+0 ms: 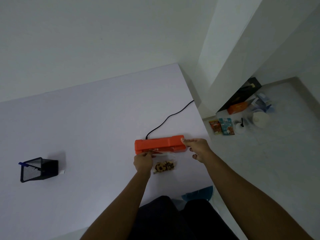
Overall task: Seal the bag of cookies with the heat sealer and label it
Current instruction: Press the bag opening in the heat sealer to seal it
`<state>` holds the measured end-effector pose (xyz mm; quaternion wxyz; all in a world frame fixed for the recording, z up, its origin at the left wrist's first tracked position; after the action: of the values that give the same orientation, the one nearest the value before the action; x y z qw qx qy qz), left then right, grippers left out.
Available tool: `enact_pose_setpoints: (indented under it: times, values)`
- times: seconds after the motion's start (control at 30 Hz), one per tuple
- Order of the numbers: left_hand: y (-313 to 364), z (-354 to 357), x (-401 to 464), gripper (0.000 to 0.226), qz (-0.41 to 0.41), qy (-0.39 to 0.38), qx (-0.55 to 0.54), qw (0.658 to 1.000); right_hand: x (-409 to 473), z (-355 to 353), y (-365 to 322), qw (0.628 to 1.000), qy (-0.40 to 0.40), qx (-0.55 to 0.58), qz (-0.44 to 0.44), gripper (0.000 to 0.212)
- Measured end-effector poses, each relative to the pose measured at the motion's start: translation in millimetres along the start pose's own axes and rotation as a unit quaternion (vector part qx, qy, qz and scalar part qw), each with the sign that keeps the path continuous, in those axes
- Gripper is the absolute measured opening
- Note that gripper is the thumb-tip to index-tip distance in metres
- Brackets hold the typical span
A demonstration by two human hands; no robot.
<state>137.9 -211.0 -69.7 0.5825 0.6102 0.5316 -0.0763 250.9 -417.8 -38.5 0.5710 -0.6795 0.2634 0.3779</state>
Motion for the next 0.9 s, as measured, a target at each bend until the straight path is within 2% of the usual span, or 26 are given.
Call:
enact_pose_setpoints:
  times: [0.47,0.67,0.9]
  values:
    - [2,-1,-1,0.023,-0.014,0.008,-0.005,1.0,-3,0,-8,0.999,0.006,-0.044,-0.027,0.045]
    - [3,-1,-2,0.029,-0.01,0.008,-0.012,1.0,-18,7,-15,0.986,0.027,-0.102,-0.125,0.033]
    - [3,-2,-5,0.023,-0.016,0.009,-0.018,1.0,-72,30,-40,0.965,-0.033,-0.094,-0.242,0.029]
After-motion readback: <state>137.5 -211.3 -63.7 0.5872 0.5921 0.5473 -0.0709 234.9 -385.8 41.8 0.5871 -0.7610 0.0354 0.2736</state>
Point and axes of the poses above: each hand's wrist, its own x-axis towards the middle knuckle, its own z-axis out of the palm, y = z × x, the point moved 2 cm from there along x, towards the middle knuckle, and after that the axes turned 4 degrees about -y, right-handed, at the moved point
